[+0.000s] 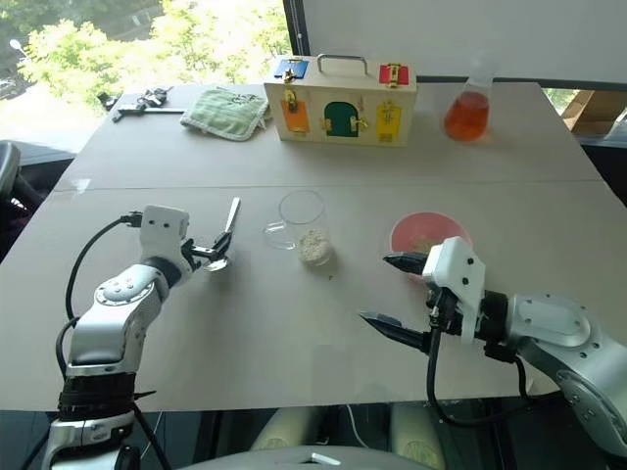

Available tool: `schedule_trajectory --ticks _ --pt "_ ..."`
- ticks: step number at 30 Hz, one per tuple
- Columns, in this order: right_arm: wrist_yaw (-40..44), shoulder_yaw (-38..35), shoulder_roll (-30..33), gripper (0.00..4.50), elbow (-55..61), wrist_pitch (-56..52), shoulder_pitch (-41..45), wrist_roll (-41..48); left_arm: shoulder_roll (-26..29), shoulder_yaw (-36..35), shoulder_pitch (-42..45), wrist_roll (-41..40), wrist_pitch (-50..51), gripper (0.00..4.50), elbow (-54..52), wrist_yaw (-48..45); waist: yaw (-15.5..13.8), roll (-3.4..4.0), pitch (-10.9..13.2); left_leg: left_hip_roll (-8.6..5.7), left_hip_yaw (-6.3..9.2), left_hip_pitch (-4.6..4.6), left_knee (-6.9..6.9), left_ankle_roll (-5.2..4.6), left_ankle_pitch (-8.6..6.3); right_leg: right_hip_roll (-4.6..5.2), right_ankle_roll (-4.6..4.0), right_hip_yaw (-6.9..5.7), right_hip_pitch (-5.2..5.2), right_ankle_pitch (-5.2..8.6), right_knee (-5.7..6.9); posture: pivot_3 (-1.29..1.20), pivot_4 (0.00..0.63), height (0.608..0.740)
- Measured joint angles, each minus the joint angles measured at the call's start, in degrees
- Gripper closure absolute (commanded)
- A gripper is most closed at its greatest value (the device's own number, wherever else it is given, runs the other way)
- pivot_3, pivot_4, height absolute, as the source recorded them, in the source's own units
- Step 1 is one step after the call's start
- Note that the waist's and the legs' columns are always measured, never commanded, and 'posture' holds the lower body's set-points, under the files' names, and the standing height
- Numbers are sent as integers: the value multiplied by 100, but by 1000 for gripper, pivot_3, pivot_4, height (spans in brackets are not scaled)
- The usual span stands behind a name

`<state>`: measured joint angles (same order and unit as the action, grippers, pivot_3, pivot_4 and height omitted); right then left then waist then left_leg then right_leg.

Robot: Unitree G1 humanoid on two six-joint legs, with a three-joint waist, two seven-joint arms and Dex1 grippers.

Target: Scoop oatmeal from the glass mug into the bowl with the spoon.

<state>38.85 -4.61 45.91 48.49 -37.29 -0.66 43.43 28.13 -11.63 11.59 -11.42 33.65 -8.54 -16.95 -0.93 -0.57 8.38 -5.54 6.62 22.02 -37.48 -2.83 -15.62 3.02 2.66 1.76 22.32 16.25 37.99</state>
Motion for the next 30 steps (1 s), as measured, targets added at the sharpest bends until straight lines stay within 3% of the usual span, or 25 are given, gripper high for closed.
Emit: schedule_trajectory --ticks 5,10,13,17,20,22,30 --pt "72 8 -9 0 13 187 -270 -210 0 64 78 -8 -1 50 7 -156 4 0 0 0 0 -1 0 0 1 0 0 1 0 0 1 0 150 740" --pt "137 15 -15 0 12 363 -307 -320 -38 104 189 -152 613 50 6 -211 5 0 0 0 2 -3 -1 3 2 -1 0 0 0 0 4 0 150 740" --pt "192 14 -14 0 12 425 -308 -397 -60 113 196 -327 1152 723 -121 -268 6 0 -1 0 2 -4 -1 3 2 -1 0 0 -1 0 5 0 150 740" --pt "191 14 -14 0 13 483 -261 -446 -211 22 238 -428 1591 2230 -300 -140 -4 5 -6 -1 2 -12 -3 3 3 0 0 -1 -9 0 7 0 150 740" --pt "186 14 -14 0 13 489 -195 -446 -257 -21 282 -449 1709 3766 -309 -84 -5 7 -7 -1 4 -18 -3 4 3 0 0 -3 -16 0 7 0 150 740" --pt "182 15 -14 0 13 488 -149 -446 -329 -119 307 -484 1771 4448 -308 -27 -6 7 -7 -1 4 -18 -3 4 4 1 0 -3 -17 0 6 0 150 740" --pt "141 30 -15 0 11 421 72 -419 -713 -436 -121 -556 1410 4448 -577 254 19 11 -11 -1 3 -18 -4 4 3 0 0 1 -17 0 5 0 150 740"
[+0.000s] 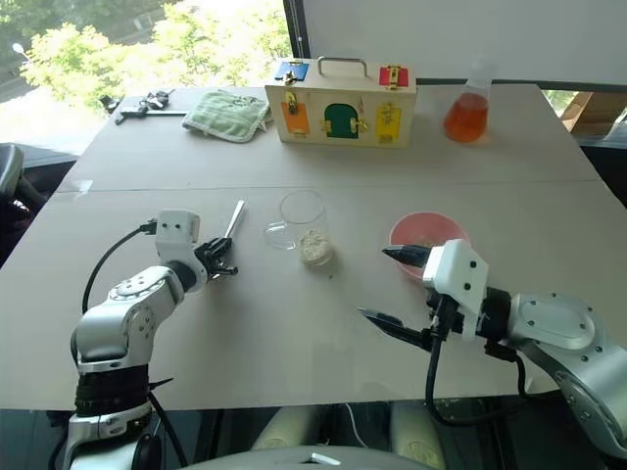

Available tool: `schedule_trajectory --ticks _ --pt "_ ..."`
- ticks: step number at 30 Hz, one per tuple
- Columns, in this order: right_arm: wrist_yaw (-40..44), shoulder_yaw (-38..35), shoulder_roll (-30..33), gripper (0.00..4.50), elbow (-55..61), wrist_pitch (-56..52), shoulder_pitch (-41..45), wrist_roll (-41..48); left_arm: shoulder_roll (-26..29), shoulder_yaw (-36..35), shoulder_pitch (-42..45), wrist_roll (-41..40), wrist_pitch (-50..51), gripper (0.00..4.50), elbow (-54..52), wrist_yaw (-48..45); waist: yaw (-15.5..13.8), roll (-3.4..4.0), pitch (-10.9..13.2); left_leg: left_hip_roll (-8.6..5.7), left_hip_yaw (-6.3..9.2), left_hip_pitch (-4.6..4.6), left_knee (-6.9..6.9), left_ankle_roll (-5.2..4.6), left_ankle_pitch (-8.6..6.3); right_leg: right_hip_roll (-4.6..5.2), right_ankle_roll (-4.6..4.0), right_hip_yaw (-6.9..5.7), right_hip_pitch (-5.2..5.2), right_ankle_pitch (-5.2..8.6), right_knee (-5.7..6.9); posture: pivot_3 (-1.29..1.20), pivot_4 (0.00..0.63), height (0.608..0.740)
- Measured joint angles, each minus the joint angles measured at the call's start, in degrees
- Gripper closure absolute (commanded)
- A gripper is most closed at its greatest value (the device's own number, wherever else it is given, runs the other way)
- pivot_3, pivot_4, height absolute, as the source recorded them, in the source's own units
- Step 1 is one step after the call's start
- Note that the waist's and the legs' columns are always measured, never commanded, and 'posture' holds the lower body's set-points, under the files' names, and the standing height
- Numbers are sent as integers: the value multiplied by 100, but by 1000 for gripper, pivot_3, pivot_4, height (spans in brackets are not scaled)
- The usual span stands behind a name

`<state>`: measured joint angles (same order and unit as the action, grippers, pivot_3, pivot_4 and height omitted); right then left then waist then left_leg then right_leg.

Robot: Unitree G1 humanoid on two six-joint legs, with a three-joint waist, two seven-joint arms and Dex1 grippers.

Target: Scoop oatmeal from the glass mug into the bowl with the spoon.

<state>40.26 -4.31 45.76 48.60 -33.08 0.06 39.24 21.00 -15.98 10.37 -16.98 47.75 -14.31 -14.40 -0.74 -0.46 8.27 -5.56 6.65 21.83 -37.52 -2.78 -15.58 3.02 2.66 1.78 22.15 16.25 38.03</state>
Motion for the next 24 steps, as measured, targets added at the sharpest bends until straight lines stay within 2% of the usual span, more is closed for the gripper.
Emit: schedule_trajectory --ticks 10,15,18,20,24 --pt "56 94 -105 0 -155 -14 113 11 -958 -648 -1654 -459 -1440 4448 -1039 23 -14 -11 5 2 -2 4 0 0 0 0 0 -1 0 0 -2 0 150 740" --pt "73 107 -179 0 -380 -66 291 185 -450 -724 -3158 -581 -2510 4448 -1846 -1101 -6 -14 8 3 -5 8 8 -2 -2 2 -2 4 1 1 -13 0 150 740" --pt "79 100 -232 0 -529 -135 358 358 -203 -936 -3881 -536 -3198 4448 -1938 -1678 -24 -12 13 4 -3 10 9 -2 -3 3 -4 -3 1 2 -15 0 150 740" --pt "80 102 -316 0 -628 -200 443 502 -106 -941 -4062 -482 -3711 4448 -1968 -1990 -88 -9 16 4 2 11 6 -23 -15 9 -5 -13 -1 3 -16 0 150 740" --pt "65 120 -437 0 -717 -406 556 868 80 -441 -4016 -340 -4475 4448 -2203 -2476 -165 -9 16 3 2 14 2 -25 -16 11 -5 -14 -3 2 -22 0 150 740"
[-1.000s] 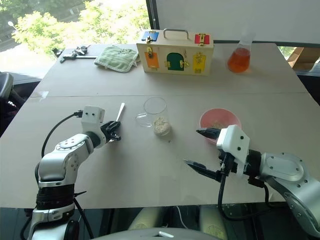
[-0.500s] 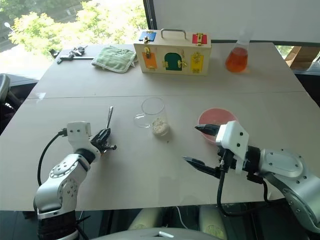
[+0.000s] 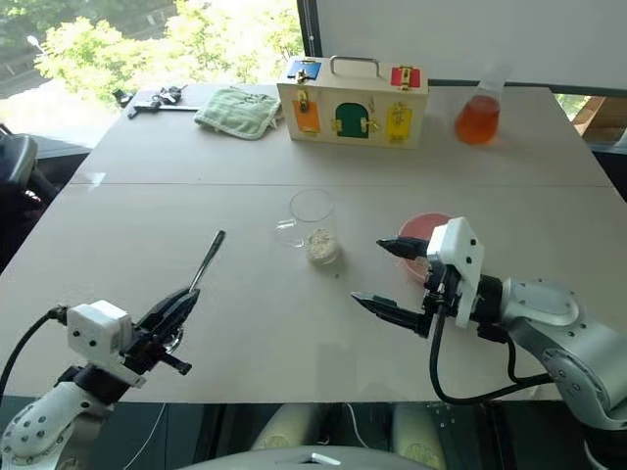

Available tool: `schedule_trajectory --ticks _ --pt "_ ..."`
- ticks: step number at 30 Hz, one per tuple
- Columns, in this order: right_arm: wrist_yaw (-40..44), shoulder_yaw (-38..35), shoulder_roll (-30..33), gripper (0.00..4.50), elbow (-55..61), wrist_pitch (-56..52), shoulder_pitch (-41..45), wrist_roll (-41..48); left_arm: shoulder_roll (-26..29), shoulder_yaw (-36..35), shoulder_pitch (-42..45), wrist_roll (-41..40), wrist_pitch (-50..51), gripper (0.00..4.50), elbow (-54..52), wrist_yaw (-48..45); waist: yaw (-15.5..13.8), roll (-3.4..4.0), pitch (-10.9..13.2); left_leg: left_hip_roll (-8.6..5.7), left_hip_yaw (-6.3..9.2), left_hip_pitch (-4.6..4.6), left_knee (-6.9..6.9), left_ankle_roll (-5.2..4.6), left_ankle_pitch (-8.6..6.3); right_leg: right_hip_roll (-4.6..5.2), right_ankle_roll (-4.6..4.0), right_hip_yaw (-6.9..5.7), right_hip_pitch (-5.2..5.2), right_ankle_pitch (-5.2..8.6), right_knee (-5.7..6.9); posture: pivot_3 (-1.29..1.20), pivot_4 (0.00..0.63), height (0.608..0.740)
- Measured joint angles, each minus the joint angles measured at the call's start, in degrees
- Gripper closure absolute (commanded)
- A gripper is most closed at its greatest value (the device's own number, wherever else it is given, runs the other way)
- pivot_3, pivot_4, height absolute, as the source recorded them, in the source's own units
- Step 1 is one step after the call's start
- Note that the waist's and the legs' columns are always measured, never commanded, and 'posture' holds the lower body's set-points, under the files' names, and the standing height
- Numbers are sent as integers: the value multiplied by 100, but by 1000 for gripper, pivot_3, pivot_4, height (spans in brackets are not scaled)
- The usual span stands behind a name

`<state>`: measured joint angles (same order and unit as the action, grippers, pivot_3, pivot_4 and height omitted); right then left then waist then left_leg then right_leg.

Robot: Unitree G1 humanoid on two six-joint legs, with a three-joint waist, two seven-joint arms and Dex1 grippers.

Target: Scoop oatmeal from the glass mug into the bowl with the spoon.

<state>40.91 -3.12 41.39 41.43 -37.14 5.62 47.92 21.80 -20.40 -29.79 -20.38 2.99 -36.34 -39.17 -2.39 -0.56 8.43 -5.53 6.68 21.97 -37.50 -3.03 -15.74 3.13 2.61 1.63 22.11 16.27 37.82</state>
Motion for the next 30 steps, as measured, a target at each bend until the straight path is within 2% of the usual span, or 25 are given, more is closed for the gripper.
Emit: schedule_trajectory --ticks 5,10,16,21,30 --pt "-298 -12 -193 0 -149 -427 42 580 176 999 738 174 -94 4448 -141 -160 16 1 0 0 1 3 4 19 13 -4 1 0 3 -1 4 0 150 740" --pt "-1226 -36 -292 0 -176 -1152 31 1601 322 1861 1626 503 -300 4448 254 -370 44 5 0 0 0 1 7 19 13 -6 0 4 4 -1 5 0 150 740" --pt "-2380 -35 -734 0 -201 -1305 53 2618 374 2563 2472 550 -498 4448 1033 -819 44 6 0 -2 1 0 6 19 14 -7 1 4 5 -2 8 0 150 740" --pt "-3013 0 -956 0 -206 -1283 144 2889 381 2817 2901 495 -746 4448 1463 -1157 86 7 0 -2 4 1 6 20 15 -8 1 1 7 -2 9 0 150 740" --pt "-3428 81 -1117 0 -209 -1241 159 2940 424 2879 3188 302 -979 4448 1900 -1485 179 9 1 -2 6 0 6 19 15 -9 1 2 9 -2 13 0 150 740"
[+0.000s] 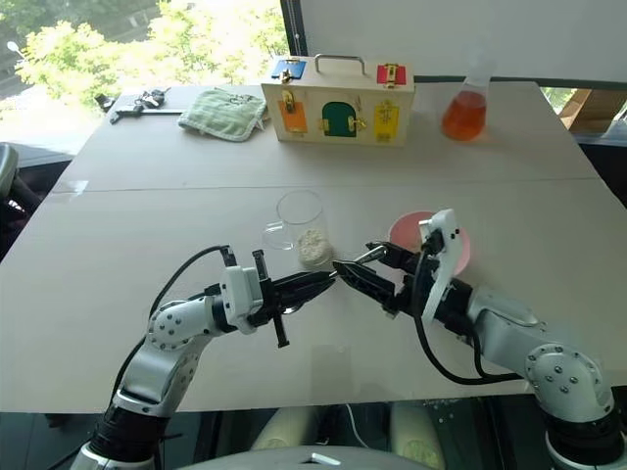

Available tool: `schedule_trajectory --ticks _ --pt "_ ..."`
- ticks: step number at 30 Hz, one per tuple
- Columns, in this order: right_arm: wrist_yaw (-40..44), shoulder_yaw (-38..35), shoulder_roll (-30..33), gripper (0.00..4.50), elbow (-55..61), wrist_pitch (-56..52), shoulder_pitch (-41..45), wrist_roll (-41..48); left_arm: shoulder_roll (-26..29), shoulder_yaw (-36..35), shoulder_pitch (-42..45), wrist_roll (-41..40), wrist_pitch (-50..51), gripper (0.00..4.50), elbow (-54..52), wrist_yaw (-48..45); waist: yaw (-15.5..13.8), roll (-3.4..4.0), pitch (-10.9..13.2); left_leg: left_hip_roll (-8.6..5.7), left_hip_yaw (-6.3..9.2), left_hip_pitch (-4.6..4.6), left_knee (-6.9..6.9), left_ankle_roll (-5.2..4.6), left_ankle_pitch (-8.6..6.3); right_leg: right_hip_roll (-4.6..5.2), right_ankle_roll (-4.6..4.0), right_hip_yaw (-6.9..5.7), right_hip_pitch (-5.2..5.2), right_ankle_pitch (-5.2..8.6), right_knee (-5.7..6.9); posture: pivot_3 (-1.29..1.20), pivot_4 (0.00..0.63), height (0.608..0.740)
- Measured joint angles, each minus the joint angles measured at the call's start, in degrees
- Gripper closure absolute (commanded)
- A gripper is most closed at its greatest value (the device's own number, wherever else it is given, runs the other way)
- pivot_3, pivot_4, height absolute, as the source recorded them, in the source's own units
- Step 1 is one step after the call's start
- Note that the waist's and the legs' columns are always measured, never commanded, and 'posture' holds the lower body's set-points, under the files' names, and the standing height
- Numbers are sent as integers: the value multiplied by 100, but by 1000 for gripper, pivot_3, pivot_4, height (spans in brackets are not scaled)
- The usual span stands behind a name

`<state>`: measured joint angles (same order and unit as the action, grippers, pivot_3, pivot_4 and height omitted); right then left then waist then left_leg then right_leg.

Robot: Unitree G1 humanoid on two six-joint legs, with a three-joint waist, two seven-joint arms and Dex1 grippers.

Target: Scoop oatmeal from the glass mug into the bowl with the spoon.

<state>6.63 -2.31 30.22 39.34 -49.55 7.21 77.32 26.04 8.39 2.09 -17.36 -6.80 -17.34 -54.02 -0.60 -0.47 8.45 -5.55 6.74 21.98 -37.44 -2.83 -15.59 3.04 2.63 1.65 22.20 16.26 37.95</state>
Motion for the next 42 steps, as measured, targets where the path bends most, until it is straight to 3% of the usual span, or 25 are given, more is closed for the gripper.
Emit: schedule_trajectory --ticks 3,10,11,19,20,24,29,42 --pt "-96 29 -43 829 1 25 -4 0 -2 -1 -7 -13 -19 4500 2 32 -8 0 0 0 0 0 0 0 0 0 0 0 -1 0 0 0 150 740" --pt "-133 119 -87 4276 -1 57 -20 -1 -36 4 -7 -5 -134 4500 11 99 -8 0 0 0 0 0 -1 0 0 0 0 0 0 0 0 0 150 740" --pt "-86 151 -103 4395 34 73 -5 64 -43 27 -9 27 -135 4500 33 118 -7 1 1 0 0 0 -1 0 0 0 0 1 0 0 0 0 150 740" --pt "-104 155 -98 4395 9 102 5 85 -83 89 -27 47 -139 4500 41 233 -8 1 0 -1 1 0 -1 0 0 0 0 0 0 0 0 0 150 740" --pt "-111 155 -97 4500 5 102 5 90 -83 96 -32 46 -138 3922 40 248 -7 1 0 -1 1 0 -1 0 0 0 0 0 0 0 0 0 150 740" --pt "-181 156 -97 4500 -29 102 6 92 -80 86 -34 -11 -86 2752 23 316 -9 1 0 -1 1 0 -1 0 0 0 0 0 0 0 1 0 150 740" --pt "-229 124 -20 4500 -75 102 -10 185 -18 -49 -72 39 -133 560 -28 476 -7 1 0 -1 1 1 -1 0 0 0 0 1 1 0 0 0 150 740" --pt "0 -1227 1261 4500 -701 61 -470 1291 48 -1797 -524 -452 778 560 -1369 2041 8 3 1 3 -6 -4 0 -1 0 -5 1 7 -4 0 0 0 150 740"
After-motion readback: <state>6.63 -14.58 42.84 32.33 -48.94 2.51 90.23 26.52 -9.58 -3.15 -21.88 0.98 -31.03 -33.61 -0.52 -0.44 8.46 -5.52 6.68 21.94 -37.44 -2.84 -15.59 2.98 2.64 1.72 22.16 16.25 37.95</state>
